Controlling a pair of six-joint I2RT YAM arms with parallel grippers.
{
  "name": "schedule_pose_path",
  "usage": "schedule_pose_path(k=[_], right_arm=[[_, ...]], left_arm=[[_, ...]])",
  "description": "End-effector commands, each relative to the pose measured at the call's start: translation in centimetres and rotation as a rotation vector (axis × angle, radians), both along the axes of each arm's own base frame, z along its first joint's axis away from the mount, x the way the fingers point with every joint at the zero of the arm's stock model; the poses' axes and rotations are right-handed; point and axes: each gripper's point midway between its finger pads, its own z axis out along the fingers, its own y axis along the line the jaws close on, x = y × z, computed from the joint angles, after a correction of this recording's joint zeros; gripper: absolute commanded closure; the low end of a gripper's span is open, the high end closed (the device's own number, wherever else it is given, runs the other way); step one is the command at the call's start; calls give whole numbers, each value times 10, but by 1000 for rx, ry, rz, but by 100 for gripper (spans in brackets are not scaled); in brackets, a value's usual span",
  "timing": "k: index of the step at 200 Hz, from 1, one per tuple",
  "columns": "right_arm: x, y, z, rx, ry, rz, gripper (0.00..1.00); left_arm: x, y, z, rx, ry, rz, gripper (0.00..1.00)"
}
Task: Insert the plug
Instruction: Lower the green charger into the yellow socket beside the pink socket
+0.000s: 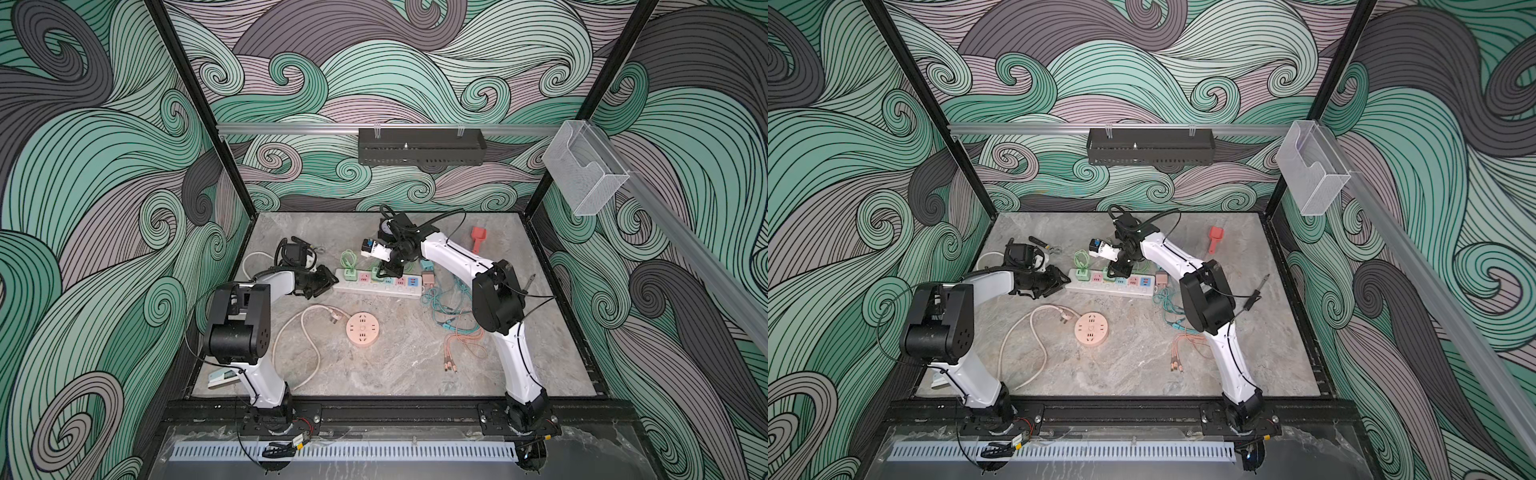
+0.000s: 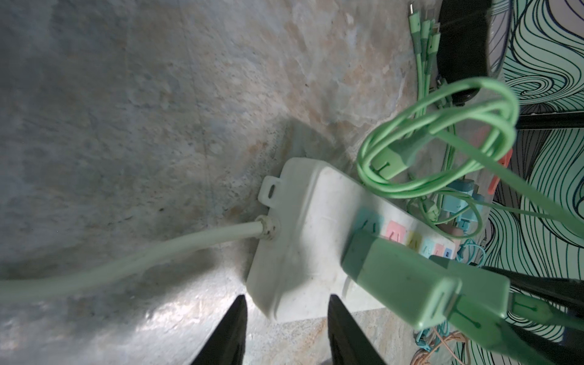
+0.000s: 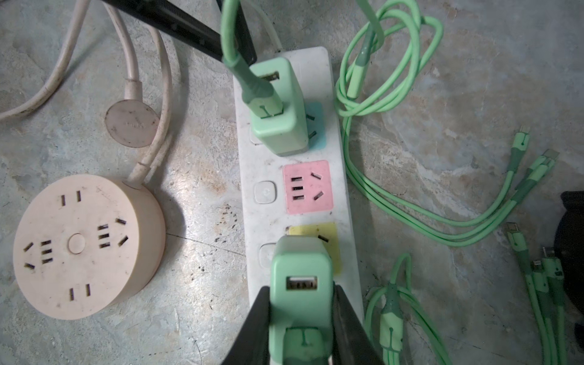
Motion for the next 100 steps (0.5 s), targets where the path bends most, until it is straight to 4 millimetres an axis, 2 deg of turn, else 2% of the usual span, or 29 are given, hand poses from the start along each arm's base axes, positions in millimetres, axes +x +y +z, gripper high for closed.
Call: schedule_pose_path(k=[1, 100], right_arm=[[0, 4, -2, -8, -3, 12, 92], [3, 4, -16, -42, -8, 14, 92]], left_arm=[[12, -1, 7, -14, -32, -17, 56], [10, -2, 5, -19, -29, -20, 57]])
